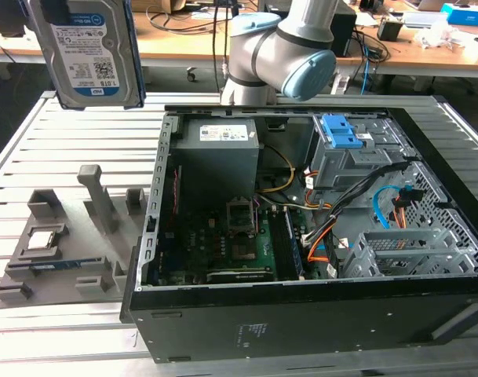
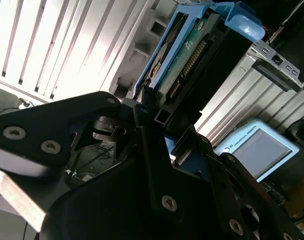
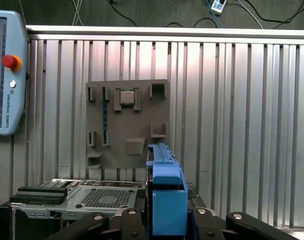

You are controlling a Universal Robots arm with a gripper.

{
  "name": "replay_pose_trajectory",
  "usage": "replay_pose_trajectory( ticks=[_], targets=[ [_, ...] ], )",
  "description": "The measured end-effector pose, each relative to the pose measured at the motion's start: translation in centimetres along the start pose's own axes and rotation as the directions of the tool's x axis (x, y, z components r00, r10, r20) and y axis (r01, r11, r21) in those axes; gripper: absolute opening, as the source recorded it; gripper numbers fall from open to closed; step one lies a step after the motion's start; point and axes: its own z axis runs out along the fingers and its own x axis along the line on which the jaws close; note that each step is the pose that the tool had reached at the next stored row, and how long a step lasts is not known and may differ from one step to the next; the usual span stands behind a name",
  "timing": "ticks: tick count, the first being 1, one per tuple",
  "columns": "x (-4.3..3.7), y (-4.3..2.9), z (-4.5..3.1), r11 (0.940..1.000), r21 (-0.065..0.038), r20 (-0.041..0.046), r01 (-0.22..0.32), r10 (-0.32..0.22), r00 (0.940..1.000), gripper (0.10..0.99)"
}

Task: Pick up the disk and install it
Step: 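Pick up the disk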

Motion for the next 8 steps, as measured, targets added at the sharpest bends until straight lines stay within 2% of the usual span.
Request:
replay_pose_trajectory(
  ticks=[3,4,8],
  targets=[
    [-0.01,-0.79,-0.01,1.0,0.0,0.0,0.0,0.0,1.0,0.365],
    [-0.01,-1.4,-0.02,1.0,0.0,-0.0002,0.0,0.0,1.0,0.365],
    [0.0,-2.8,-0.03,1.0,0.0,-0.0005,0.0,0.0,1.0,0.365]
  ],
)
